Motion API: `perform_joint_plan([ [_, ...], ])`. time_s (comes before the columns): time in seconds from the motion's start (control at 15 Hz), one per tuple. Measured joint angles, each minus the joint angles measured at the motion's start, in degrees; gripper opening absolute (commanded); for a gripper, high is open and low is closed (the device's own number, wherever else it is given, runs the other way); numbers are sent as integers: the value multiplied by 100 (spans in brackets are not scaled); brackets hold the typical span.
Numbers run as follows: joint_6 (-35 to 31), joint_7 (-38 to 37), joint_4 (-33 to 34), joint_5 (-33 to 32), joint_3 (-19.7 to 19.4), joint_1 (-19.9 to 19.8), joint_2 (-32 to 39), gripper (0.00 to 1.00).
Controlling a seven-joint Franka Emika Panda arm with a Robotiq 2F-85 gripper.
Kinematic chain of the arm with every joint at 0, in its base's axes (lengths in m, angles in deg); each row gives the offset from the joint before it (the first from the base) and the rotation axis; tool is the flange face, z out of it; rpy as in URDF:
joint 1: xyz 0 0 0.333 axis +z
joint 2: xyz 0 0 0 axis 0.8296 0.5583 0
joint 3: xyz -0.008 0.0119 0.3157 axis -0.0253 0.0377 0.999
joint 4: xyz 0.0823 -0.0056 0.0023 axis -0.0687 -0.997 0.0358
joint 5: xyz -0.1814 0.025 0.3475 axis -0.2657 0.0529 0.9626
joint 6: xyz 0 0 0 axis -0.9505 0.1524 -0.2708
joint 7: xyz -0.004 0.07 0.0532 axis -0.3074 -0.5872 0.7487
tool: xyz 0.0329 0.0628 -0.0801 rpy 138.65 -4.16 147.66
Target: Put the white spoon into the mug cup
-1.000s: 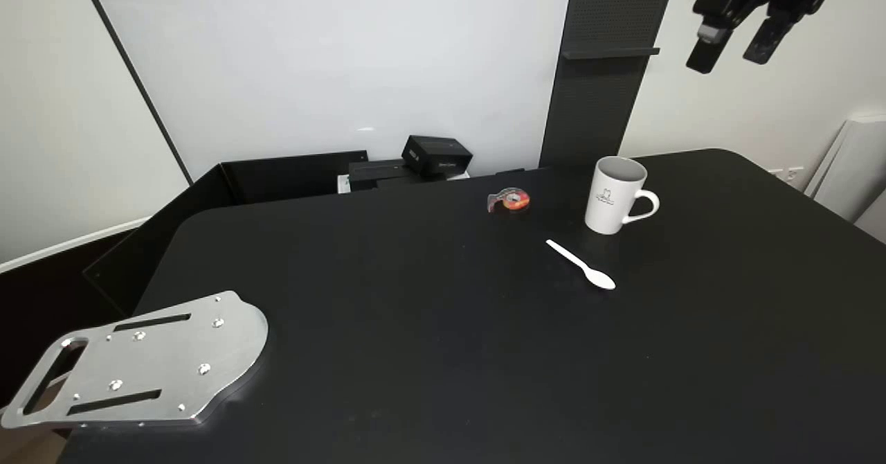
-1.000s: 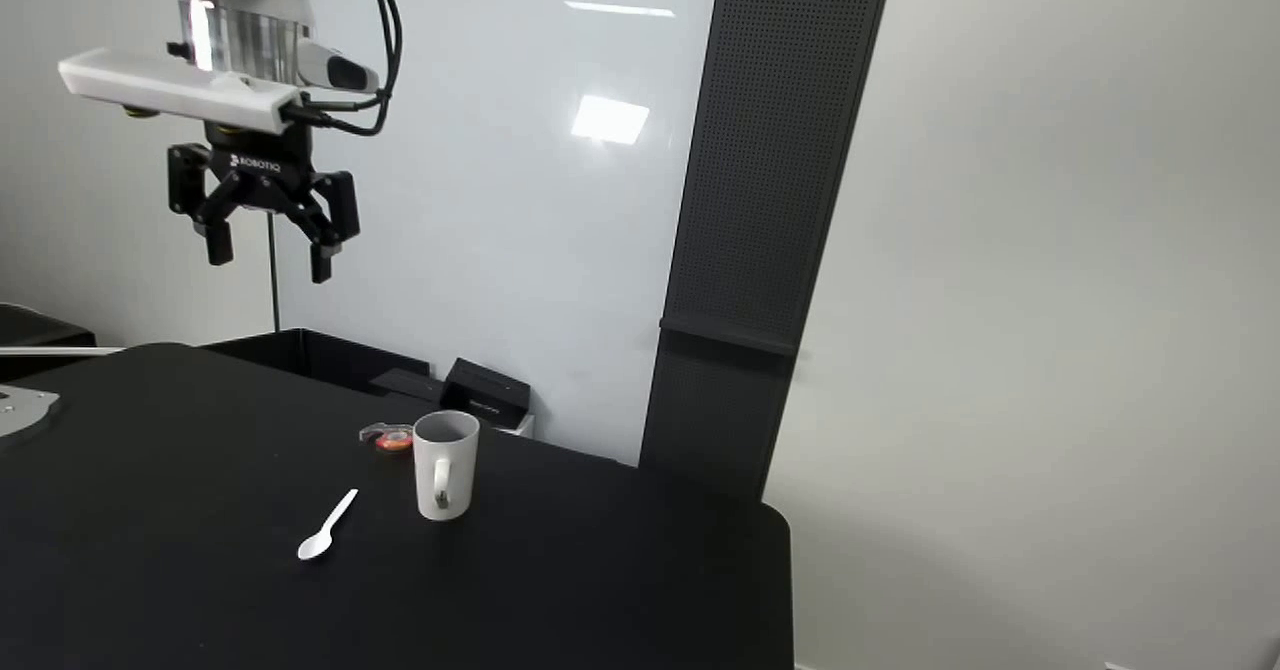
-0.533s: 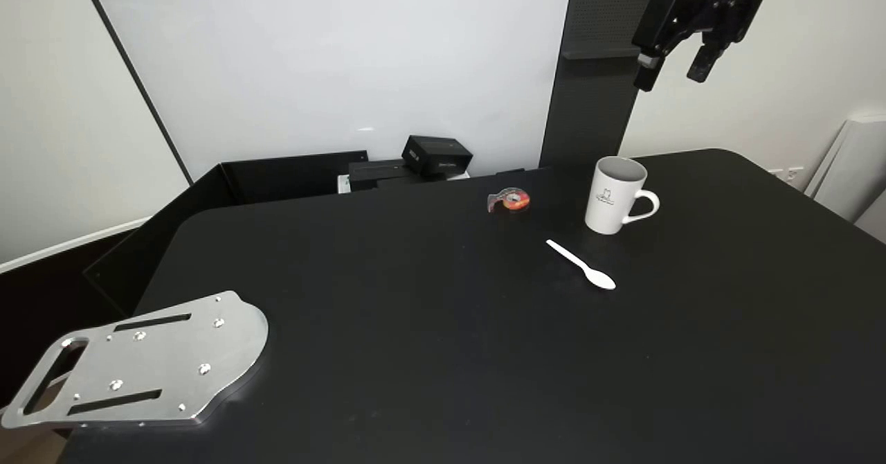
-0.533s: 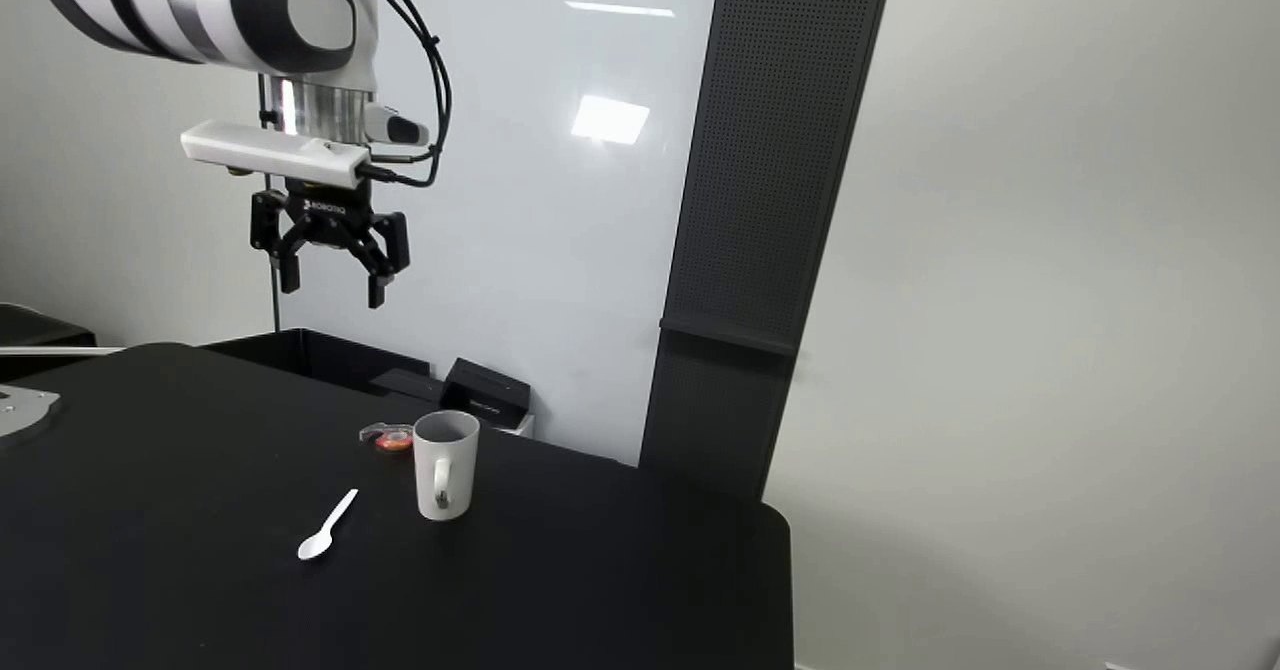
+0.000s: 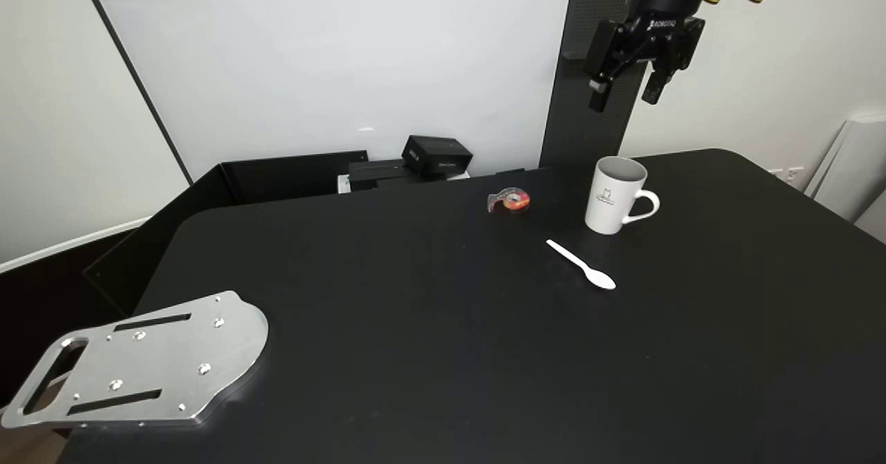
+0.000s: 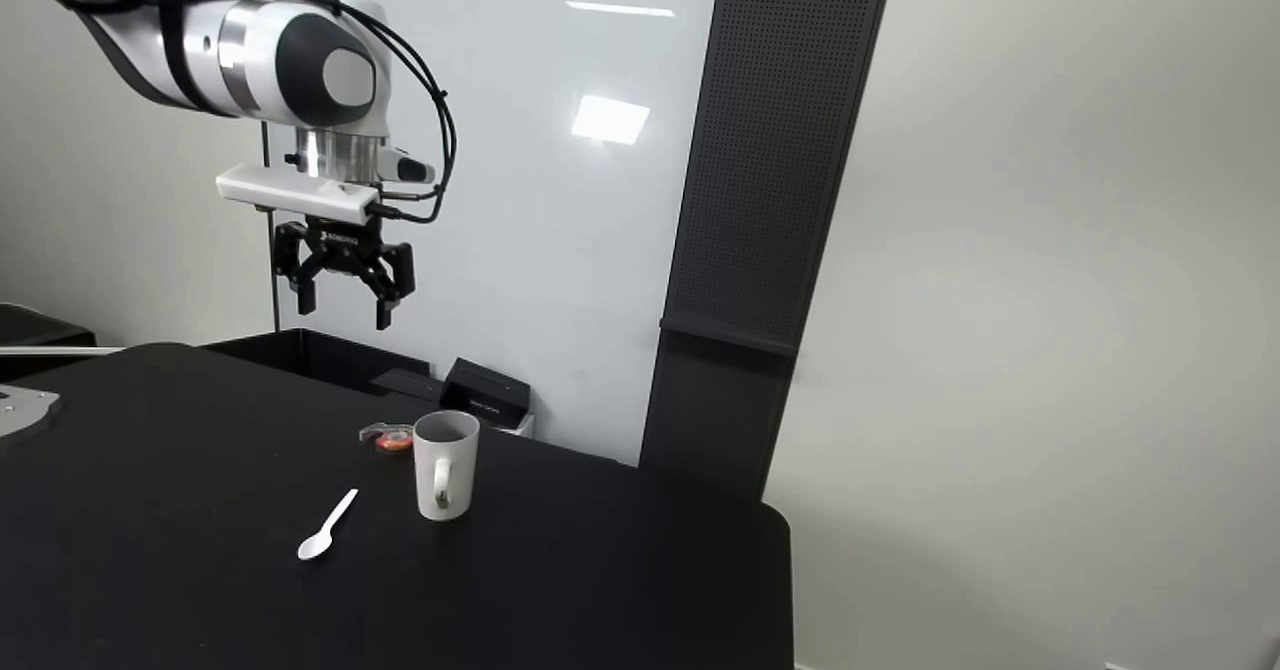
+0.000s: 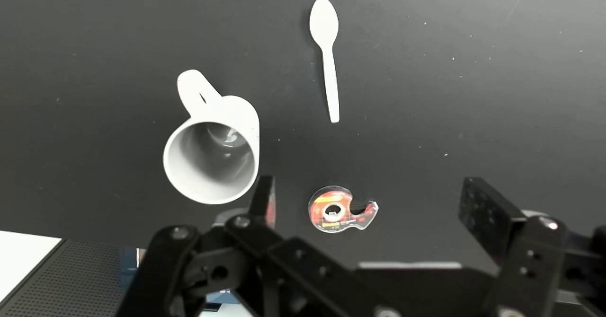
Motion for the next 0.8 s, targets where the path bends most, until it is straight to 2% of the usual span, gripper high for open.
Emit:
perform_joint_plan([
  [0.8, 3, 133, 93, 1, 9, 5, 83, 100],
])
